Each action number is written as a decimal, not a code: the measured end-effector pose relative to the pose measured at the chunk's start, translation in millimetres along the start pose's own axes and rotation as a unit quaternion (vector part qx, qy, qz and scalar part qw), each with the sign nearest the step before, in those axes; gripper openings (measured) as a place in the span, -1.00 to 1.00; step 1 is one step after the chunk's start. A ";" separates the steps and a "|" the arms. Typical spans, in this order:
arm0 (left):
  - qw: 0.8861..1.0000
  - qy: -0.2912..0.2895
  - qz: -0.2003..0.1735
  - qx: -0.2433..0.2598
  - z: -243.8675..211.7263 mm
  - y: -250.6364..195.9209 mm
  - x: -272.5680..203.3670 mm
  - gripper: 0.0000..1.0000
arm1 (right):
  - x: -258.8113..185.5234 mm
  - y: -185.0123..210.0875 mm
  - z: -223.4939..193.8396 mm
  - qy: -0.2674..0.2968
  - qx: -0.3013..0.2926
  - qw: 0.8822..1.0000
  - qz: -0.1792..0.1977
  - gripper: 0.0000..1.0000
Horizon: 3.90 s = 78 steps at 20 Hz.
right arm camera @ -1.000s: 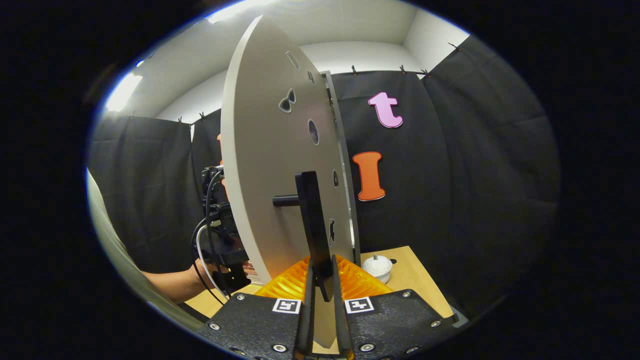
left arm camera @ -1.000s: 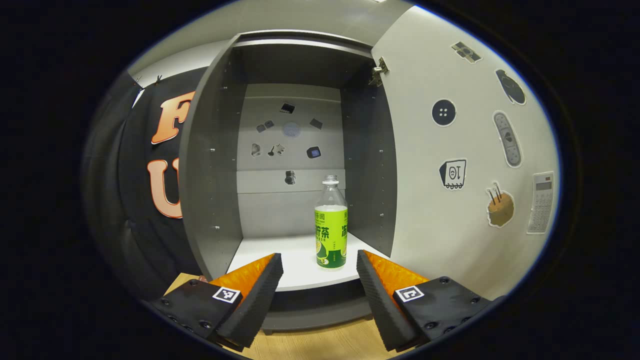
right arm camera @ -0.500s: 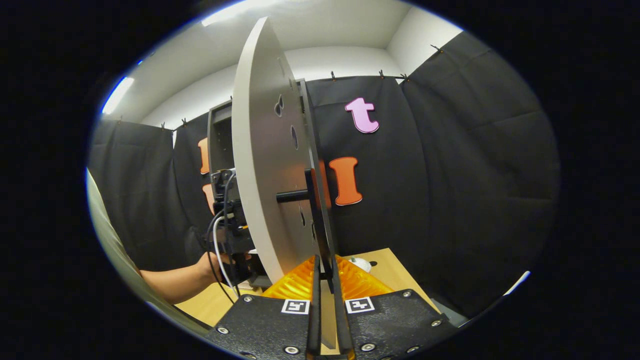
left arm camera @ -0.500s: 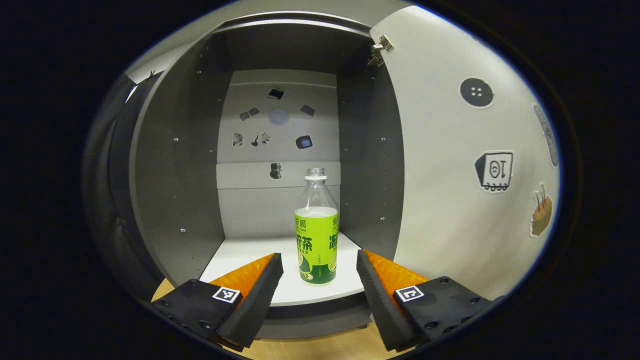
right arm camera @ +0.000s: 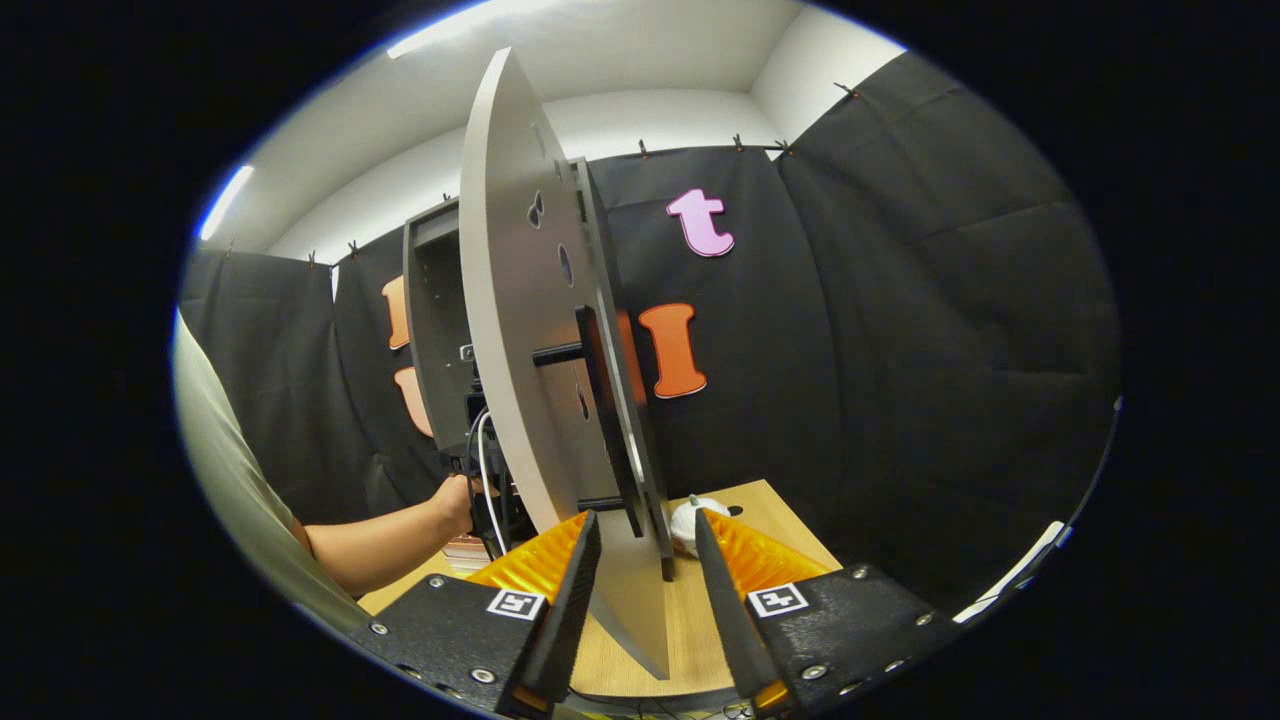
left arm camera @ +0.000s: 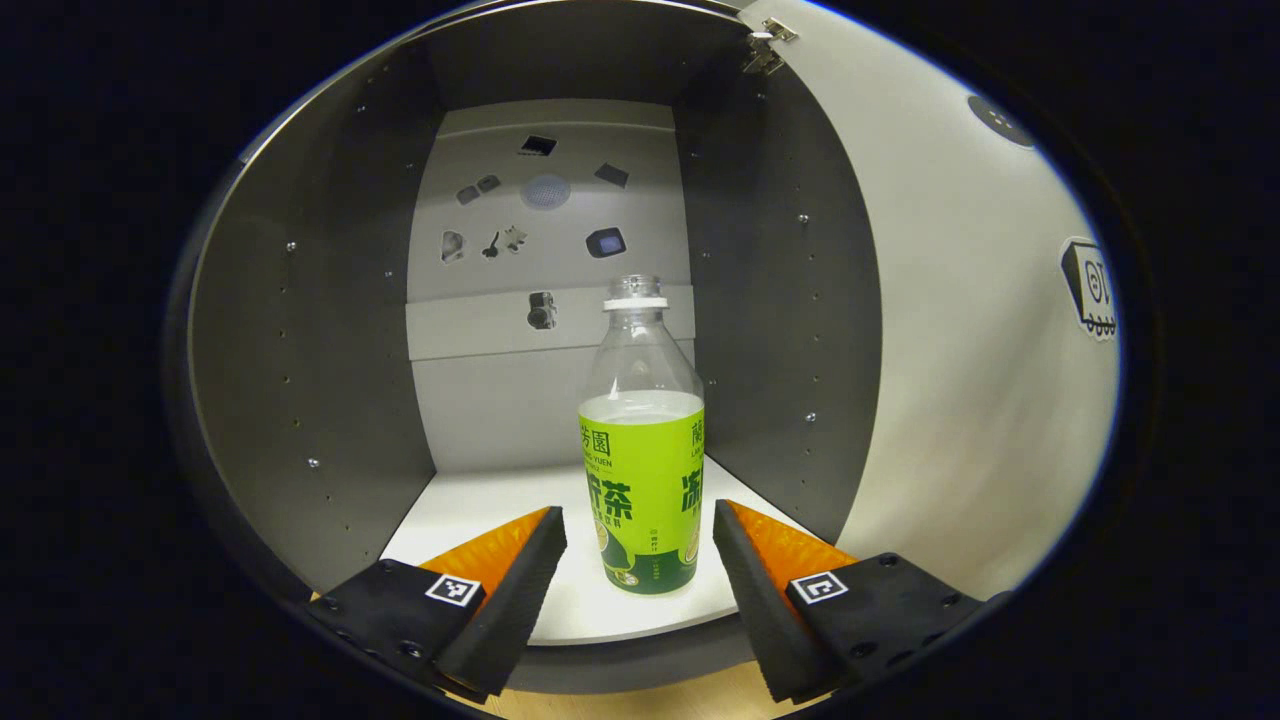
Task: Open the cabinet door with the right hand, grasp the bottle in the cabinet with the left hand and place it on the coaster, then close the cabinet door with the right hand.
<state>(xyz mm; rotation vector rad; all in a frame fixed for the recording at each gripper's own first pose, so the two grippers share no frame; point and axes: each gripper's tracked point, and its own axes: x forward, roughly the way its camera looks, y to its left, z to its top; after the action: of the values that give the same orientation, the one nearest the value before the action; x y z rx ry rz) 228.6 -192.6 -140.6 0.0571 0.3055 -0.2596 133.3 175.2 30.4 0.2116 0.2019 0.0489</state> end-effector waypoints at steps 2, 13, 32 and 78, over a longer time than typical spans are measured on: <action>1.000 0.007 -0.005 -0.007 -3.4 -1.9 10.8 0.94 | 0.4 -5.1 0.0 -0.004 -0.008 1.000 -0.009 0.41; 1.000 0.007 -0.018 0.010 -11.8 0.8 50.9 0.64 | -3.1 -12.2 -7.8 0.010 -0.011 0.999 -0.032 0.60; 0.999 -0.035 0.019 0.011 5.9 34.4 -78.3 0.60 | -6.0 -16.1 -12.9 0.009 -0.029 1.000 -0.001 0.61; 0.987 -0.018 0.157 -0.023 -235.2 196.3 -309.6 0.60 | -4.5 79.3 -72.7 0.000 -0.119 0.993 0.005 0.76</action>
<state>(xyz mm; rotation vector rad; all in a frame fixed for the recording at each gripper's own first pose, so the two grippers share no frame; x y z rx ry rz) -73.4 94.7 -267.1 0.0547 0.2612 0.0595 111.8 267.1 -21.4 -0.0243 0.1929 0.0830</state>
